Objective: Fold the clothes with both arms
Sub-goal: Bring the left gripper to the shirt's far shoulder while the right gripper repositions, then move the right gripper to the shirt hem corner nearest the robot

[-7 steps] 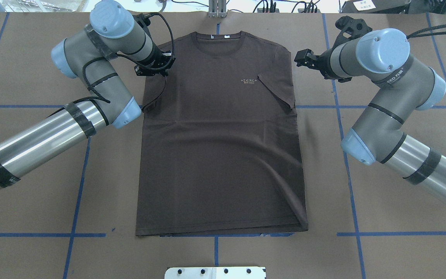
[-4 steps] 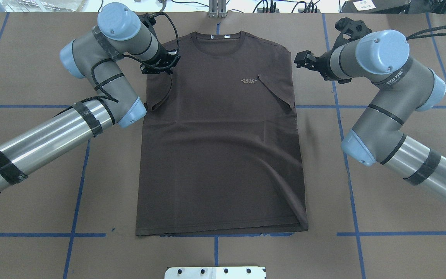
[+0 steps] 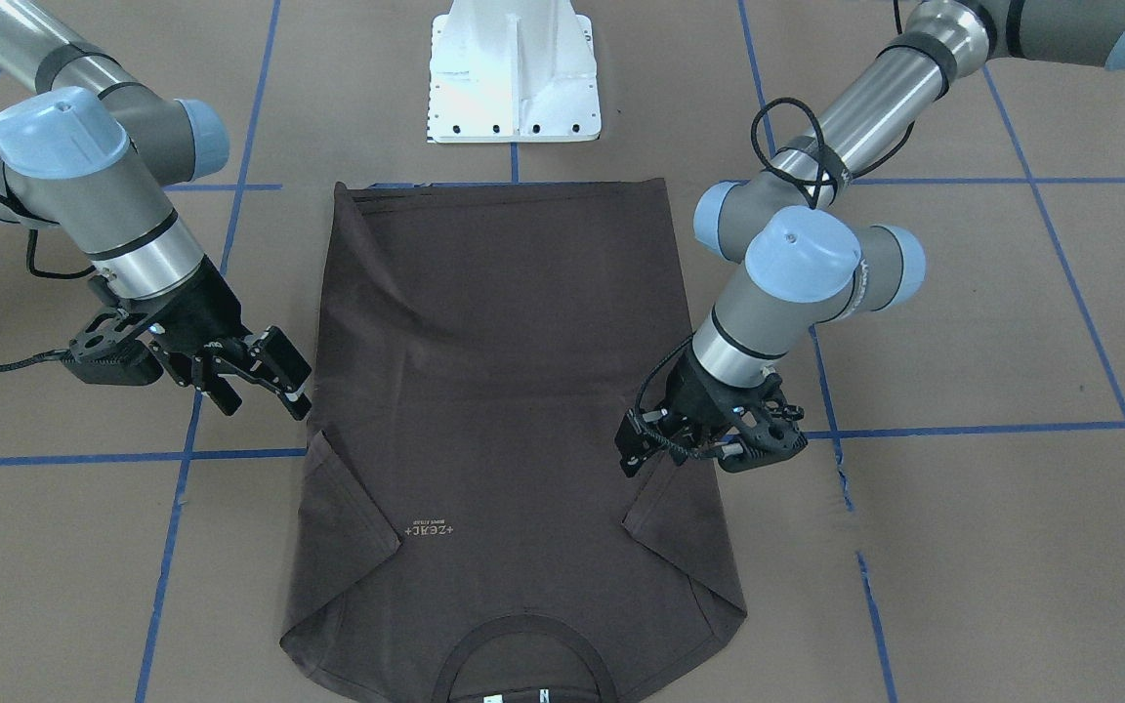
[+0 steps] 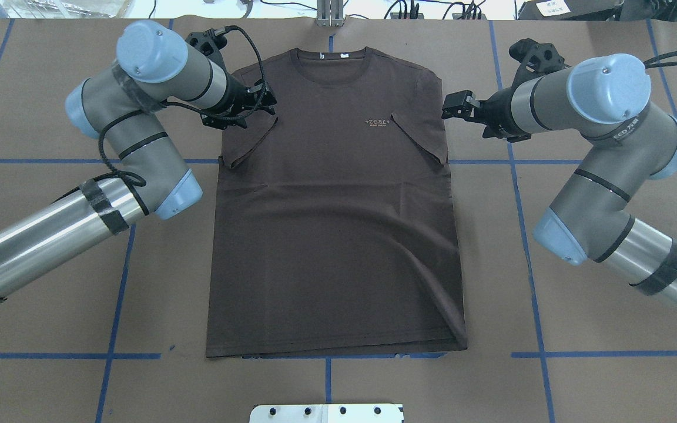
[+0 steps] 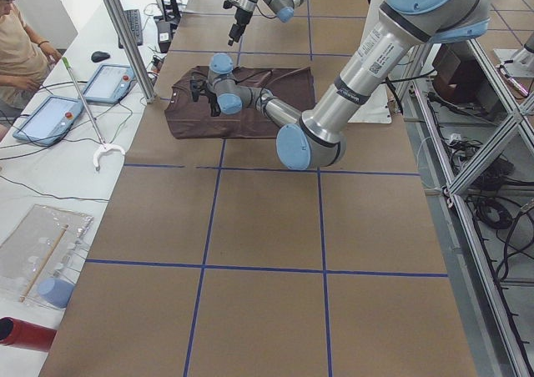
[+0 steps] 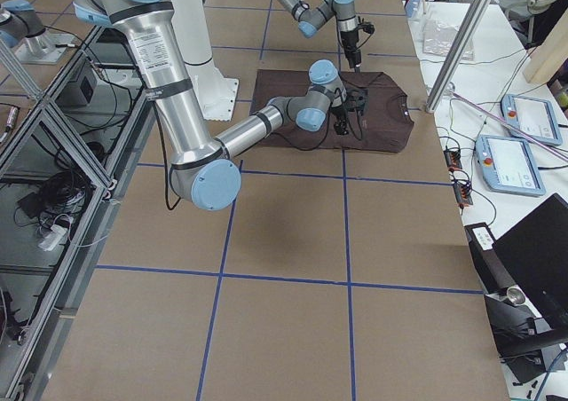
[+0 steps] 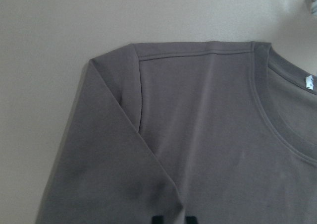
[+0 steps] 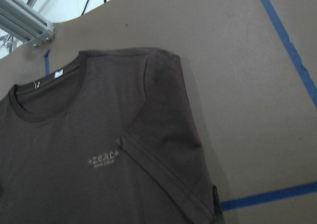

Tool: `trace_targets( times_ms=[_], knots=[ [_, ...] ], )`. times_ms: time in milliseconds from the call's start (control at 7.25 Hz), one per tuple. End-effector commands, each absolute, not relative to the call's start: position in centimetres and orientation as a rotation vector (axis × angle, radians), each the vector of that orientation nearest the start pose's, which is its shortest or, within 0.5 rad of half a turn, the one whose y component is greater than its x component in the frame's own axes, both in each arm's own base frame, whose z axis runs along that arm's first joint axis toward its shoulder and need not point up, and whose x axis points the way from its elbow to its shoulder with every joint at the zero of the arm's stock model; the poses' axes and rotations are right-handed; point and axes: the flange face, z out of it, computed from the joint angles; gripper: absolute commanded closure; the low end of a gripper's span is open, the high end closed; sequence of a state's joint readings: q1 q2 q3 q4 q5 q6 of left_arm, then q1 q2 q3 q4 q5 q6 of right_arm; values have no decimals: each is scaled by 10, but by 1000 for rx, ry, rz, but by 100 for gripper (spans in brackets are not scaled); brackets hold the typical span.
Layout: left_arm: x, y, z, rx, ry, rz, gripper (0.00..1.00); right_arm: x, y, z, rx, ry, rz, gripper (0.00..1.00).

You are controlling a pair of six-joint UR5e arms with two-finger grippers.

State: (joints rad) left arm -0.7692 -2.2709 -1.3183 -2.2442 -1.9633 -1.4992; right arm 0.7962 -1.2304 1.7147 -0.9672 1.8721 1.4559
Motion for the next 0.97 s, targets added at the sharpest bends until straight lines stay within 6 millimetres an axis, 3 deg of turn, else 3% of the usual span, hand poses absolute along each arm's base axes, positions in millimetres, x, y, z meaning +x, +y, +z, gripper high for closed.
trace_targets(
  times_ms=[0,138,414,552,690,828],
  knots=[
    [451,-530,253,128,1246,-357,27,-350,-406,359,100,-1113,426,0],
    [435,-512,253,134,1267,-343,27,-366,-363,364,18,-1109,446,1],
    [434,-507,256,127,1270,-335,27,-430,-300,359,33,-1069,460,3],
    [435,-507,256,127,1272,-333,27,-438,-277,346,7,-1048,456,5],
    [433,-507,257,129,1274,-334,27,-457,-250,348,-2,-1016,474,7],
    [435,-508,259,130,1271,-331,27,-464,-237,349,1,-1007,503,15]
  ],
)
